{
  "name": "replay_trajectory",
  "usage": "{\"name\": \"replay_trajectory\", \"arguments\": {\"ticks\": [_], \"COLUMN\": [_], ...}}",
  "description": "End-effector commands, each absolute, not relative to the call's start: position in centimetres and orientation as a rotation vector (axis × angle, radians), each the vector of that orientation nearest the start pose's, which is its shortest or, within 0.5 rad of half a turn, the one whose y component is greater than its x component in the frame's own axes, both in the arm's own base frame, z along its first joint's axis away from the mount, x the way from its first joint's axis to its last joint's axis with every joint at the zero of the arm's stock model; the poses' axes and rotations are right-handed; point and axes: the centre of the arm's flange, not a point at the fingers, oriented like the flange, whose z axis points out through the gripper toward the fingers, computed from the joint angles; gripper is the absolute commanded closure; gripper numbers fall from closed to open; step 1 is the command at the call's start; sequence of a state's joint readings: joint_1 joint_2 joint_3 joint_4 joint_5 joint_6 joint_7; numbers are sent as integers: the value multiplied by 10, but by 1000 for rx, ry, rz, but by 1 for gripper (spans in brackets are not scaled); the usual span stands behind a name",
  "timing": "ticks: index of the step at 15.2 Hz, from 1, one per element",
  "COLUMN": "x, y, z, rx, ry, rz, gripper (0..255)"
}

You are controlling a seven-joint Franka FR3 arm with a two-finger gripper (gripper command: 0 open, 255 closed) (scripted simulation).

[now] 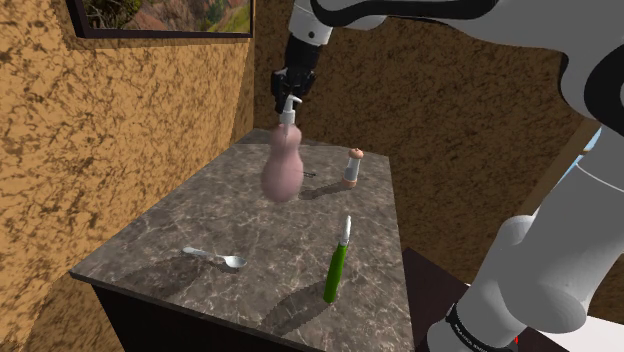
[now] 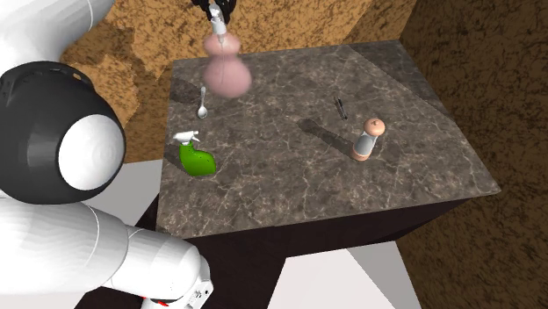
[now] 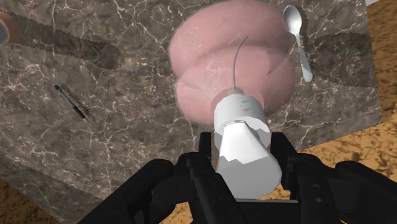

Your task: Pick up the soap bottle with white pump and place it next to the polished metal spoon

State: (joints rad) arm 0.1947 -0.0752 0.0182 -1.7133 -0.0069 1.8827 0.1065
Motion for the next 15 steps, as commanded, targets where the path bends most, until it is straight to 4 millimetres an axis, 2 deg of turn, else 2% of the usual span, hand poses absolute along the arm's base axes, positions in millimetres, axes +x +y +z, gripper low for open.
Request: {"name": "replay_trajectory", "arguments": {"ticks": [1,15], "x": [546,546], "y": [118,118], "z": [619,545], "rx": [-3083,-3083], "ry": [-166,-166], "rz": [-380,-380], "gripper": [255,255]}}
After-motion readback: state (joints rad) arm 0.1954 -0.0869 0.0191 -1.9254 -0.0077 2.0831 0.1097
